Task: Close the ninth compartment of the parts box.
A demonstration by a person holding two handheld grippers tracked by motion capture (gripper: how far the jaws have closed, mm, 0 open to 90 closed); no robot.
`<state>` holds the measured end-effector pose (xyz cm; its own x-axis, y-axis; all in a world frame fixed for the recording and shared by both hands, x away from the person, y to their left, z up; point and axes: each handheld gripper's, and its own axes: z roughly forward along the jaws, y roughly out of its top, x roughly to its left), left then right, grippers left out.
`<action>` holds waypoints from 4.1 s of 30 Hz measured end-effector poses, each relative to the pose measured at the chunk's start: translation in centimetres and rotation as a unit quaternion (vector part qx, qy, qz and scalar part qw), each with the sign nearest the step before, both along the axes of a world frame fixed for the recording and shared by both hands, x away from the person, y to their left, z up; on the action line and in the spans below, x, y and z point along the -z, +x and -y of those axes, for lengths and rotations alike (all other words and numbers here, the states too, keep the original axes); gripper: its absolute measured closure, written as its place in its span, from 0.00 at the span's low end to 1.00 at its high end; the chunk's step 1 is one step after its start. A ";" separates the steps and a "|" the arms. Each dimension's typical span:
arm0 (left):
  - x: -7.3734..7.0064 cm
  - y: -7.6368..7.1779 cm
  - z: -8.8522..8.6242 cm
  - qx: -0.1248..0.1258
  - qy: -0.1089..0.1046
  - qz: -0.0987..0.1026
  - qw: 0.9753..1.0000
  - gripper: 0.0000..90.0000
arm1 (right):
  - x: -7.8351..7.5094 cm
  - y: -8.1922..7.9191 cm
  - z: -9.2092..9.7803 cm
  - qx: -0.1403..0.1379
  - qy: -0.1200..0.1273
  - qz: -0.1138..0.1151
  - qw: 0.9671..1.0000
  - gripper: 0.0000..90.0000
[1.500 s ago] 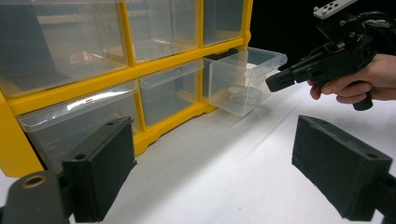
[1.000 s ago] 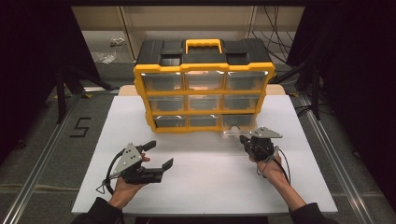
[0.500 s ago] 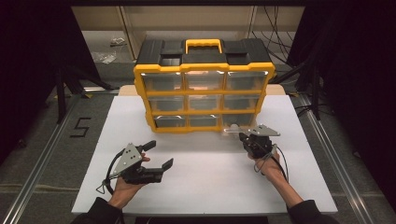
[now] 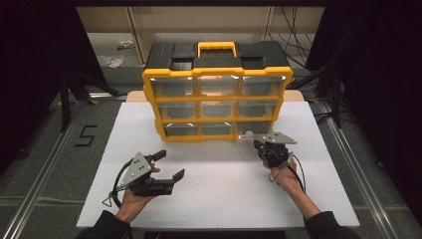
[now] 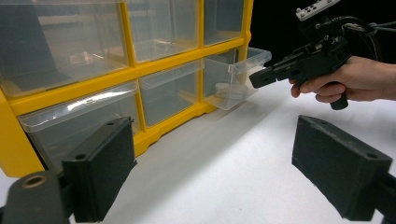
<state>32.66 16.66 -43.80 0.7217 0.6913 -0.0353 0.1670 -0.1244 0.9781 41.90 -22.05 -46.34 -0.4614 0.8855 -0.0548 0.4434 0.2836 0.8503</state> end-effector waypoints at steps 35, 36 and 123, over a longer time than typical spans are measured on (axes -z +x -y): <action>0.0 0.0 0.0 0.000 -0.002 -0.001 1.000 0.14 | 0.6 1.4 -0.7 0.009 -0.008 0.007 1.000 1.00; 0.0 0.0 0.0 0.000 -0.001 -0.001 1.000 0.14 | 0.7 1.4 -0.7 0.011 -0.008 0.007 1.000 1.00; 0.0 0.0 0.0 0.003 -0.003 0.001 1.000 0.14 | 1.5 4.7 -0.3 0.045 0.004 0.021 0.999 1.00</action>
